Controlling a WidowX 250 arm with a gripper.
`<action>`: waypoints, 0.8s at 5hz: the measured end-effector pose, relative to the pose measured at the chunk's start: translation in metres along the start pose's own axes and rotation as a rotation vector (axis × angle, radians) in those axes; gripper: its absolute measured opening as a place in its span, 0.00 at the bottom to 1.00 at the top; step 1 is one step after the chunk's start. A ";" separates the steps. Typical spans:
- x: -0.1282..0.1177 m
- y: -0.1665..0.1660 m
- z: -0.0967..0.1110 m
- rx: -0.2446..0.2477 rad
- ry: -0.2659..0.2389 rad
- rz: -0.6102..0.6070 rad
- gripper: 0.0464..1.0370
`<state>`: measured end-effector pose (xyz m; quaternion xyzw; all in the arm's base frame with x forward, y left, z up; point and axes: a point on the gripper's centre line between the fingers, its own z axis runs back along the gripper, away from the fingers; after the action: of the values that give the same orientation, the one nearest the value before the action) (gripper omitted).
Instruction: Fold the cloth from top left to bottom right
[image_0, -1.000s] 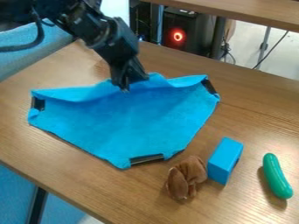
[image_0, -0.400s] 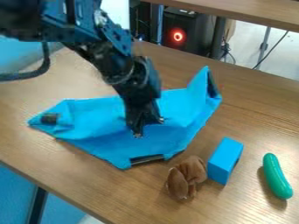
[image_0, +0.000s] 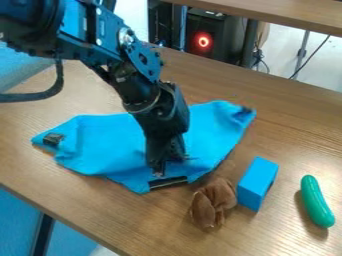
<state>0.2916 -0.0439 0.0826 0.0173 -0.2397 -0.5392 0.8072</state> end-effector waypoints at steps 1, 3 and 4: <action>-0.007 0.006 -0.003 -0.116 -0.076 0.056 0.44; -0.008 0.030 0.013 -0.168 -0.216 0.091 0.95; -0.021 0.054 0.033 -0.086 -0.166 0.073 0.96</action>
<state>0.3186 0.0043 0.1192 -0.0710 -0.2829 -0.5186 0.8037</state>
